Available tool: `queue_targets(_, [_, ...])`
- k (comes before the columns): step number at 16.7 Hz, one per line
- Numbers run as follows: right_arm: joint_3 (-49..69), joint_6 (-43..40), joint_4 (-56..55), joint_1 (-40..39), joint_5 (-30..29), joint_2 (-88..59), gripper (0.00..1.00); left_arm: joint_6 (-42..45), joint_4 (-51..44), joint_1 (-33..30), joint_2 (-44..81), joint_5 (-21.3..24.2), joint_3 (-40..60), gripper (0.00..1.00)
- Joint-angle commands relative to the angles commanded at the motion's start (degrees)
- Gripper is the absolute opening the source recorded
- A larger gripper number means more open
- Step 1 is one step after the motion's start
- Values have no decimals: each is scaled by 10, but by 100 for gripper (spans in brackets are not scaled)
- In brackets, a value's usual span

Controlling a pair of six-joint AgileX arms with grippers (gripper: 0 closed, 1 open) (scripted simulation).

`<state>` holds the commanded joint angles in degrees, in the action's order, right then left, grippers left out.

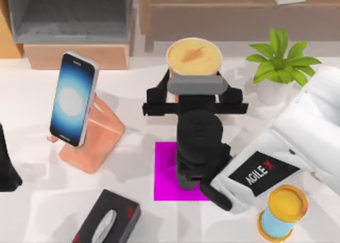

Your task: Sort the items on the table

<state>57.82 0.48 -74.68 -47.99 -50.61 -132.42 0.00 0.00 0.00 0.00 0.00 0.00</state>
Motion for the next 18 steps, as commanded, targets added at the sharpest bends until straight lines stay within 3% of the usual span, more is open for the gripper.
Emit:
queue_targets(5, [10, -4, -8, 59, 26, 83, 0, 0, 0, 0, 0, 0, 0, 100])
queue_targets(10, [8, -10, 5, 179, 82, 192, 0, 0, 0, 0, 0, 0, 0, 100])
queue_targets(18, [11, -15, 119, 406, 248, 239, 0, 0, 0, 0, 0, 0, 0, 100])
